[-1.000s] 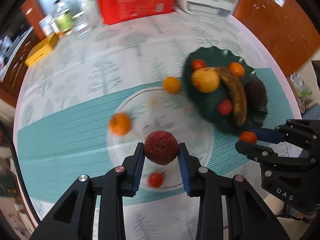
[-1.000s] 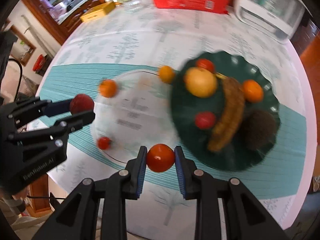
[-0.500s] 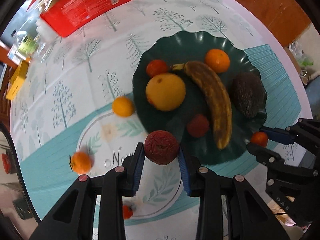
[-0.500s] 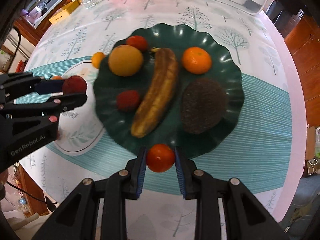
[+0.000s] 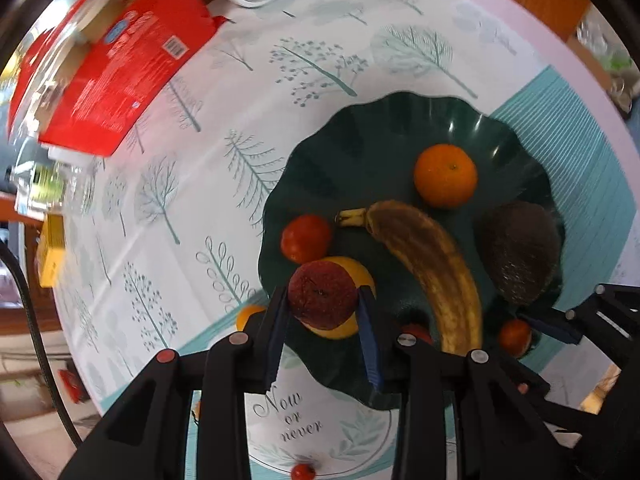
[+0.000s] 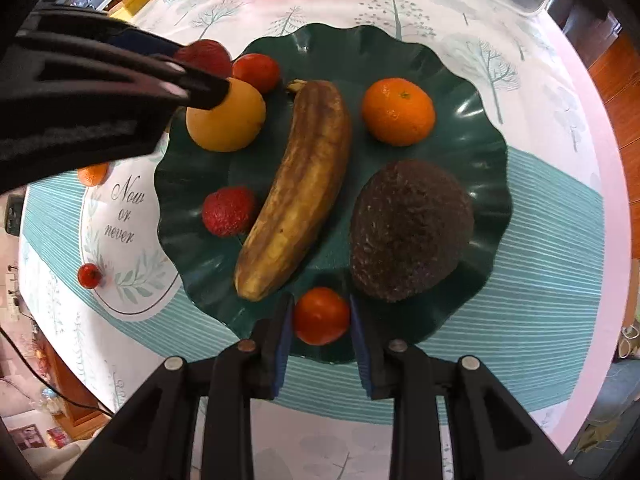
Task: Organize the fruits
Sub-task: 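Lower both held fruits onto the green plate and open both grippers, then withdraw both tools from the plate toward the mandarin and cherry tomato on the placemat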
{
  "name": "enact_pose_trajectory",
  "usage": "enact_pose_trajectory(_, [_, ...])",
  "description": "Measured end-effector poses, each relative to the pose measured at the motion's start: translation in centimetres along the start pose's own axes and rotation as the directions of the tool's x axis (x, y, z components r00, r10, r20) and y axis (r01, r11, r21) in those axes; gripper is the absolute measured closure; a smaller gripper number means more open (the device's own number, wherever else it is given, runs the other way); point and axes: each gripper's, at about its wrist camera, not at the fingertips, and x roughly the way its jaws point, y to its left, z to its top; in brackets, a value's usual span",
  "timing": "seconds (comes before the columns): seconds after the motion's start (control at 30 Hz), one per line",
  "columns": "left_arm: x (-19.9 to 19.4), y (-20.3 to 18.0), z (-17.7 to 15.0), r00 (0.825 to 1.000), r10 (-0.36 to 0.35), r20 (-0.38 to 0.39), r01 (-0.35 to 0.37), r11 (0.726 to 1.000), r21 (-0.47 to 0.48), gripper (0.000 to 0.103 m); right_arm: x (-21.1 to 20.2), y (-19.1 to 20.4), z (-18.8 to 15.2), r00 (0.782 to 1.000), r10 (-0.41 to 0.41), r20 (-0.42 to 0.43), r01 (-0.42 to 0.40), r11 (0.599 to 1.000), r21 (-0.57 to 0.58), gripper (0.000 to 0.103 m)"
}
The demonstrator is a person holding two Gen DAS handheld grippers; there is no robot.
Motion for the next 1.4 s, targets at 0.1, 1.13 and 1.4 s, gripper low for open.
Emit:
enact_pose_trajectory(0.1, [0.3,-0.5,0.2,1.000,0.018,-0.005,-0.018,1.000,0.012,0.063,0.2,-0.6,0.6,0.999,0.037,-0.014,-0.036,0.999,0.020,0.072])
enact_pose_trajectory(1.13, [-7.3,8.4,-21.4,0.987,0.084,0.139,-0.003,0.865,-0.502,0.024,-6.5,11.8,1.8,0.995,-0.027,0.094,0.051,0.965,-0.259,0.055])
enact_pose_trajectory(1.4, [-7.7,11.7,-27.7,0.982,0.158,0.107,-0.059,0.785,-0.617,0.023,-6.4,17.9,1.3,0.995,0.019,0.098,0.019,0.929,-0.370,0.055])
